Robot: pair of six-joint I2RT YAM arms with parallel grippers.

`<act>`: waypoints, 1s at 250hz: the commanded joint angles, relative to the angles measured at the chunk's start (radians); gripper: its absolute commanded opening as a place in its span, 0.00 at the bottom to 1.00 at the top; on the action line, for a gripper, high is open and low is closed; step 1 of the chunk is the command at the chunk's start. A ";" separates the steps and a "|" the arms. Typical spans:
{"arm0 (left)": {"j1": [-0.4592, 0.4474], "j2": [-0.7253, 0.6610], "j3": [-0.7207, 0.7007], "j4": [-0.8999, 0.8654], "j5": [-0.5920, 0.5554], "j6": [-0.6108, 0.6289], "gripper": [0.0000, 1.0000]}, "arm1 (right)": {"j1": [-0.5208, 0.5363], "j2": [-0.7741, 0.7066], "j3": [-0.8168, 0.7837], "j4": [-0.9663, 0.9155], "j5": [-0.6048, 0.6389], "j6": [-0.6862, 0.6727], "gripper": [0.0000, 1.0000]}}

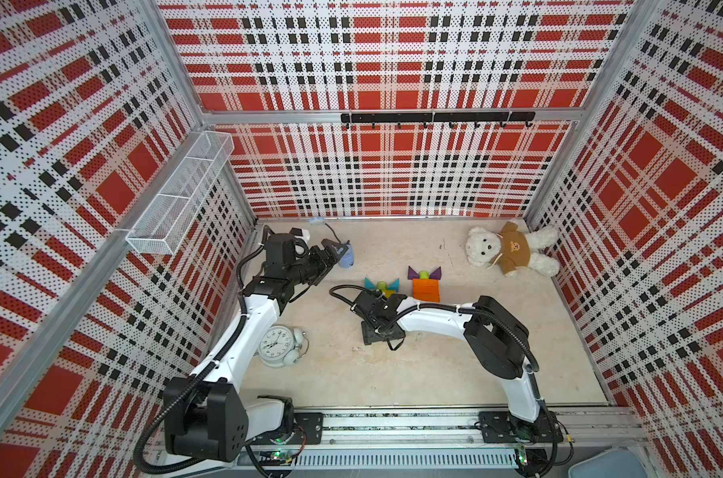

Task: Assemble a carrot with building blocks
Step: Assemble the building block at the center of the board.

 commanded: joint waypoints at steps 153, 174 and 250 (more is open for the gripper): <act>0.009 0.008 -0.007 0.025 0.012 0.000 0.94 | 0.001 -0.177 -0.062 -0.089 -0.027 -0.178 0.80; 0.009 0.010 -0.007 0.026 0.014 0.000 0.94 | -0.007 -0.177 -0.078 -0.090 -0.028 -0.193 0.80; 0.008 0.018 -0.006 0.025 0.012 0.003 0.94 | -0.033 -0.106 -0.069 -0.053 -0.066 -0.207 0.79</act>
